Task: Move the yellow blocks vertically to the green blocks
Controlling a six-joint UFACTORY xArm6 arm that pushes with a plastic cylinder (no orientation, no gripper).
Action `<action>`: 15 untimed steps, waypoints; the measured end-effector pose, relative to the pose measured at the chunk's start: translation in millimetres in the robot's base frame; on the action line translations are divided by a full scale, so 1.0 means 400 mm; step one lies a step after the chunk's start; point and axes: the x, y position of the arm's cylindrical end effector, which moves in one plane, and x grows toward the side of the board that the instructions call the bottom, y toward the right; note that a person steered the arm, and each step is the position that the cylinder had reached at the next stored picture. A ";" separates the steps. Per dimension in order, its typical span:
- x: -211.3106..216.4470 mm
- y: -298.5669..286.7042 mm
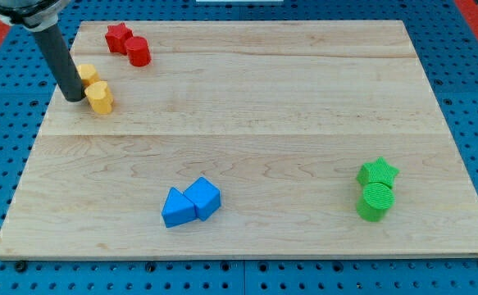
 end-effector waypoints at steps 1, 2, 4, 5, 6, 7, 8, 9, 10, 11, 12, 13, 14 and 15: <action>0.012 0.009; 0.044 0.146; 0.054 0.468; 0.044 0.496; -0.049 0.549; -0.069 0.576; 0.024 0.484; -0.033 0.349; -0.168 0.466; -0.168 0.718; -0.113 0.749; -0.098 0.770; -0.205 0.891; -0.225 1.012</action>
